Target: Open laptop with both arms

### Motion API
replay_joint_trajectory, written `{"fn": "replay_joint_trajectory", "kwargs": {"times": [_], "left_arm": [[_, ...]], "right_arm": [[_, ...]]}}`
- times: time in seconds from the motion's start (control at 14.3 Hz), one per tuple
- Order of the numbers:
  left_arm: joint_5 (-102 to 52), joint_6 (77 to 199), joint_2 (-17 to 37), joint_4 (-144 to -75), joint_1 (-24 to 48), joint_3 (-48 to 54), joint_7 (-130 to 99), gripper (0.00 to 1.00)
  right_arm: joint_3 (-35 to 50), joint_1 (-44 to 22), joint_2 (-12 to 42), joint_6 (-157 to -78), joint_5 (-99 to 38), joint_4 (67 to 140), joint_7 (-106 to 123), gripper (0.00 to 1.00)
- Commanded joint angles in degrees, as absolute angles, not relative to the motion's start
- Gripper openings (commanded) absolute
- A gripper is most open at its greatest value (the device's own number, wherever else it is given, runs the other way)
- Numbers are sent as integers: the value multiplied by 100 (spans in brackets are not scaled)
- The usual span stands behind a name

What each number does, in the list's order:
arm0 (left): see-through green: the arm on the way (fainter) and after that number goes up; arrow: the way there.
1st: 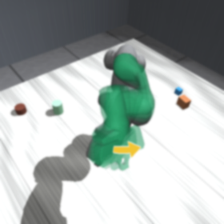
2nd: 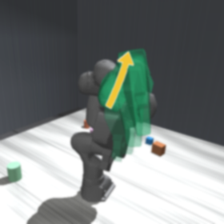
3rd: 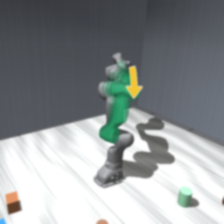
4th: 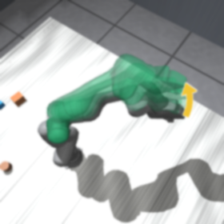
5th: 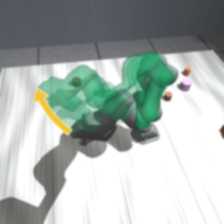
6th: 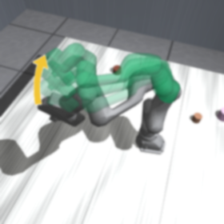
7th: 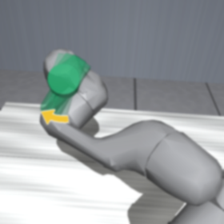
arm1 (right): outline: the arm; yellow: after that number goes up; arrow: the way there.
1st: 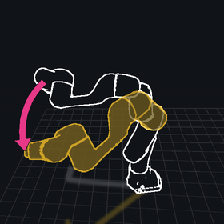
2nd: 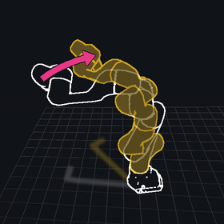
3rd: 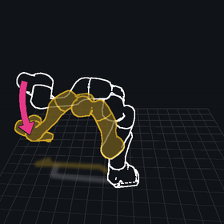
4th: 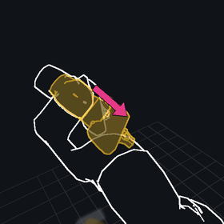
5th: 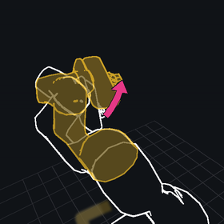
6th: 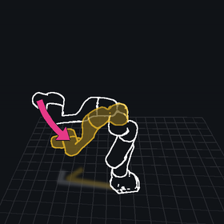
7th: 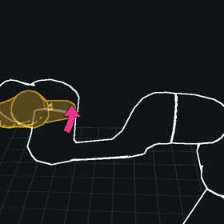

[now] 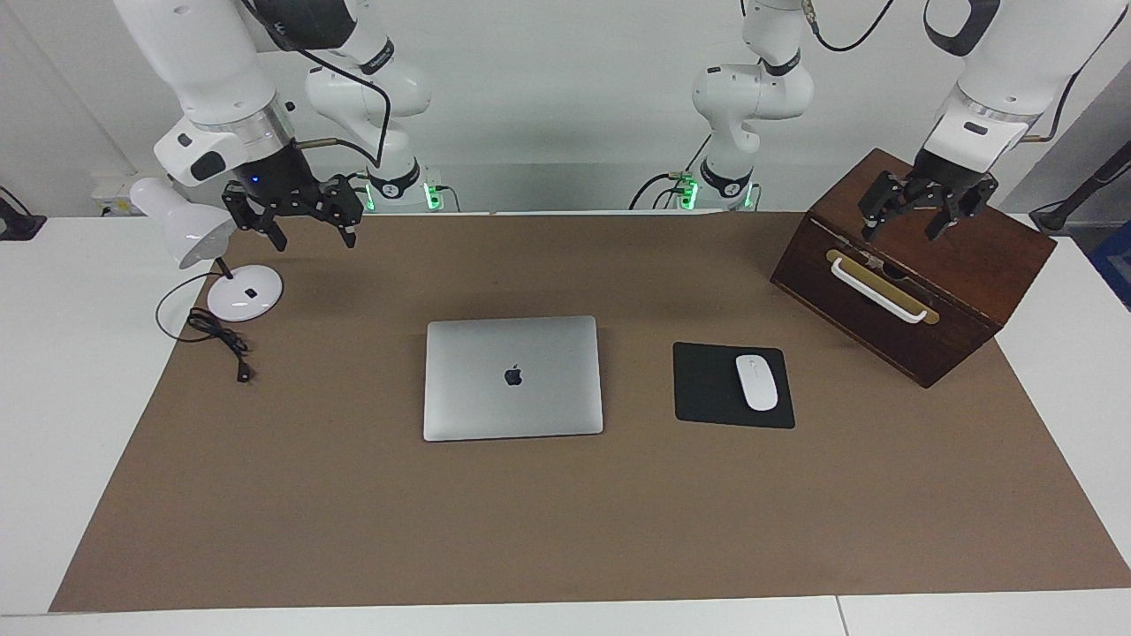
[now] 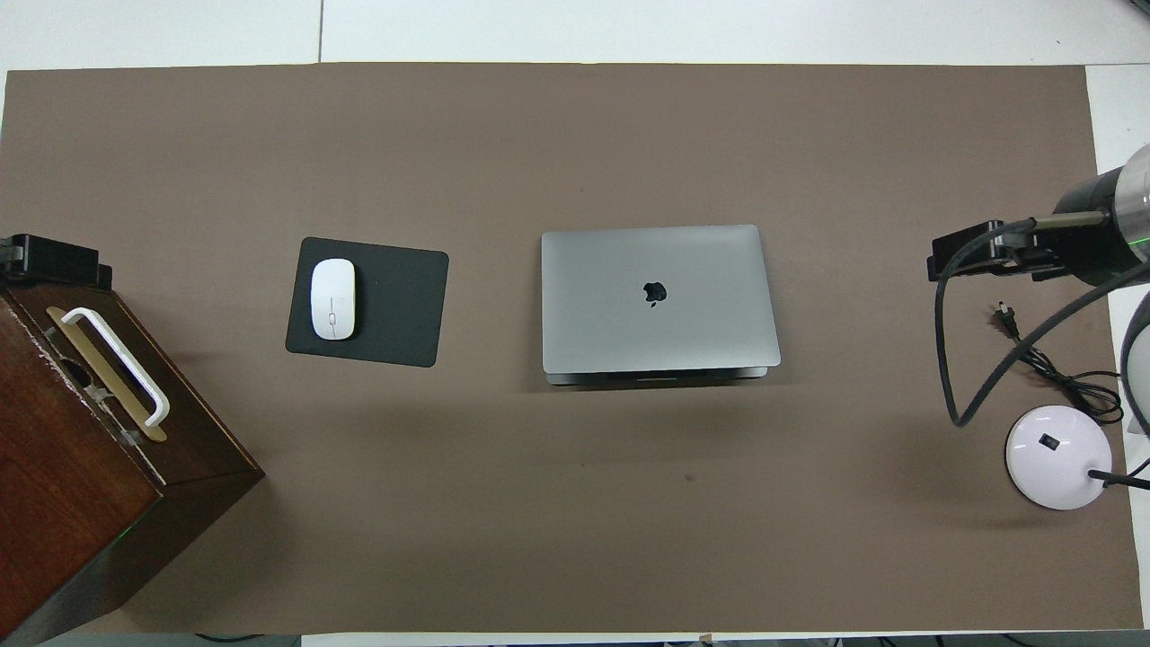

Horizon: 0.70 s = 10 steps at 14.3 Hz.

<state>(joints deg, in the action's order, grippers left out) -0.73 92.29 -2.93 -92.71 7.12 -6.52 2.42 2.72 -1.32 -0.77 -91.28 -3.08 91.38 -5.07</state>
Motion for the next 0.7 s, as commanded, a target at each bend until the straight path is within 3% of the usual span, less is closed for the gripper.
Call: {"fn": "replay_joint_trajectory", "kwargs": {"times": [0.0,0.63], "left_arm": [[-9,9105,-255,-9132,721,-686,308,100],[-9,9097,-272,-9158,712,-694,316,100]], "right_arm": [[308,-88,-123,-9193,-343,9176,-396,100],[229,-70,-114,-9185,-360,9176,-378,100]]}}
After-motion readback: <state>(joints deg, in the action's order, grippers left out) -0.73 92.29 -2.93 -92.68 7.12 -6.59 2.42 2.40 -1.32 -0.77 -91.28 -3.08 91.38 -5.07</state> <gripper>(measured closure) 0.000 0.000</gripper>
